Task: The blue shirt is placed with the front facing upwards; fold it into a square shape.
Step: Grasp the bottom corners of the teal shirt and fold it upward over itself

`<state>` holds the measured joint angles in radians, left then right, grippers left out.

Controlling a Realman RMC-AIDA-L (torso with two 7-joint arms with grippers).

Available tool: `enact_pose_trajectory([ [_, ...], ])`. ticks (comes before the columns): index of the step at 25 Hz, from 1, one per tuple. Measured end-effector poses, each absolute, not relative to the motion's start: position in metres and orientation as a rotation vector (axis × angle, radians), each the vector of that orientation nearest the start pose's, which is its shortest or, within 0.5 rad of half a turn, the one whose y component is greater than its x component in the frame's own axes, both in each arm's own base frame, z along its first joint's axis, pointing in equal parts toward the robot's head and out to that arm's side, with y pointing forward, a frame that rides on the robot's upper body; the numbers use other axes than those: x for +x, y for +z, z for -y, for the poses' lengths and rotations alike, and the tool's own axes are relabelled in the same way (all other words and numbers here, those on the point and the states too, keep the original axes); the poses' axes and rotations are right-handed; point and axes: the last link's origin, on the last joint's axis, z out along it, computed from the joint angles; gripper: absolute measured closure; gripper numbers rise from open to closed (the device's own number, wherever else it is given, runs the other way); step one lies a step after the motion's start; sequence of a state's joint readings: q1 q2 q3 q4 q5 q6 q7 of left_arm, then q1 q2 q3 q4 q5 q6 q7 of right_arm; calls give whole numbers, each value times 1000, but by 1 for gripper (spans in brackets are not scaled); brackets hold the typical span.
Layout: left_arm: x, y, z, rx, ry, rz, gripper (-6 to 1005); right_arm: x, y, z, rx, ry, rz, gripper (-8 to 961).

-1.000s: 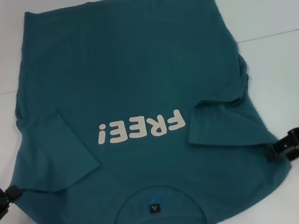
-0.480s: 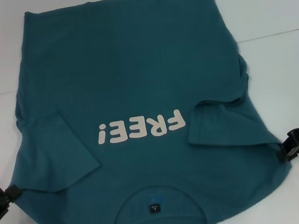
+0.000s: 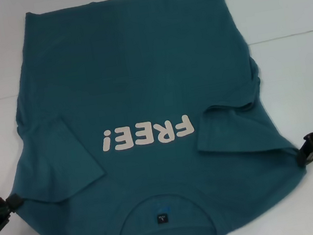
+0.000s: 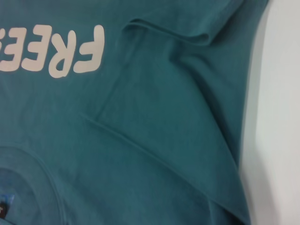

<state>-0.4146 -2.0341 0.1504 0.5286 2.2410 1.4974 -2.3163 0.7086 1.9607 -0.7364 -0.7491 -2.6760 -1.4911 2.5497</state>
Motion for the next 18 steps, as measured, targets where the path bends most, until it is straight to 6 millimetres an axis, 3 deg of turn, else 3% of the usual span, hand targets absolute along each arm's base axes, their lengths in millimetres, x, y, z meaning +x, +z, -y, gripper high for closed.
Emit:
enact_pose_trajectory([
  [10,-354,44,-279,2028,1128,-2397,999,294,74,-354,-2240,-117,-1758,929],
  [18,-346,51,-263,2124,908,-2296,1000,306,82,-333,-2245,-215,-1801,931],
])
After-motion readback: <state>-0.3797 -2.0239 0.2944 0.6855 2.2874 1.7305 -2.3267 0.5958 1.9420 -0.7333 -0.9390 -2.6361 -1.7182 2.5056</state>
